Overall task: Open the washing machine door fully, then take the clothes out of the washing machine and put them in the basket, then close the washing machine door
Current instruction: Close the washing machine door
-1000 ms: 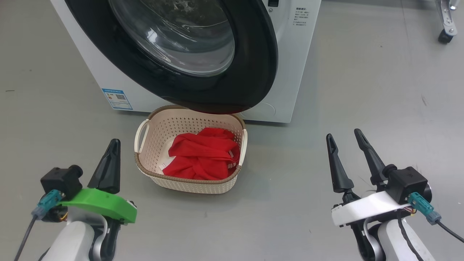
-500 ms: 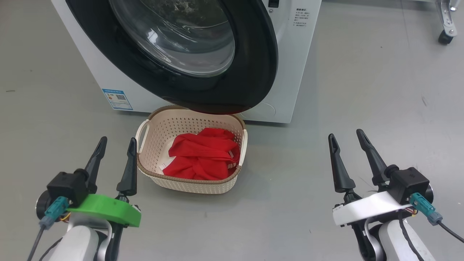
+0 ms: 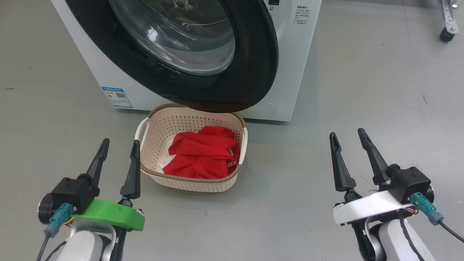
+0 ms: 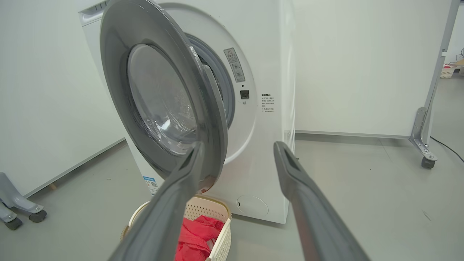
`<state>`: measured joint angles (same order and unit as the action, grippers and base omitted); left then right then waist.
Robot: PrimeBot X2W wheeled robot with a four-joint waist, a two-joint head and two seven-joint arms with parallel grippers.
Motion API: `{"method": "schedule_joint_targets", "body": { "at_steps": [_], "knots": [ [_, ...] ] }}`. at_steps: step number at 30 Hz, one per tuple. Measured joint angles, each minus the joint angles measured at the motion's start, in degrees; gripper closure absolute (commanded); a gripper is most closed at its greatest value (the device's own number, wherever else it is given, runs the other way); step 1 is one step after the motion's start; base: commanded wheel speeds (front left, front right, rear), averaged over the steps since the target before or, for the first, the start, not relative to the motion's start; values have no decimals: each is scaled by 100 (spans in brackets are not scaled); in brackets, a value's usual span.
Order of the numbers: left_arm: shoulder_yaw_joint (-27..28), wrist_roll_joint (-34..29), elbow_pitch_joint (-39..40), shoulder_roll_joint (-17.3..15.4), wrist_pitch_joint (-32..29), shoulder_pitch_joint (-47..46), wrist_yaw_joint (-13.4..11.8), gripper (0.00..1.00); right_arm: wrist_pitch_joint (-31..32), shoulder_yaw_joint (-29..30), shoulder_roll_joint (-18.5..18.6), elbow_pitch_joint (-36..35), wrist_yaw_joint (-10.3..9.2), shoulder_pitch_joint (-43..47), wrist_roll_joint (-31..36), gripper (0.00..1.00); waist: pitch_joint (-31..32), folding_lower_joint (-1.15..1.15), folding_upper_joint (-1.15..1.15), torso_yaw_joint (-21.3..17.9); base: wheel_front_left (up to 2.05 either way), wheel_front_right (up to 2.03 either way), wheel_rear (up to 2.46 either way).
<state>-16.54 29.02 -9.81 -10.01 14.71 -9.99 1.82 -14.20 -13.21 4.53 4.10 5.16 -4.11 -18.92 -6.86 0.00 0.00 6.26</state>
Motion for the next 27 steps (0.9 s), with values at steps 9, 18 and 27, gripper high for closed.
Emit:
{"method": "schedule_joint_targets", "body": {
  "at_steps": [9, 18, 27],
  "knots": [
    [80, -204, 90, 65, 0, 96, 48, 0, 0, 9, -12, -1, 7, 0, 45, 0, -28, 0, 0, -12, 0, 0, 0],
    [137, -338, 129, 159, 0, 170, 103, 0, 0, 29, -22, -31, 9, 0, 92, 0, -81, 0, 0, -11, 0, 0, 0],
    [164, -391, 300, 226, 0, 173, 158, 0, -27, -62, 35, -186, 42, -32, 210, 100, -323, 0, 0, 25, 0, 0, 0]
  ]
}}
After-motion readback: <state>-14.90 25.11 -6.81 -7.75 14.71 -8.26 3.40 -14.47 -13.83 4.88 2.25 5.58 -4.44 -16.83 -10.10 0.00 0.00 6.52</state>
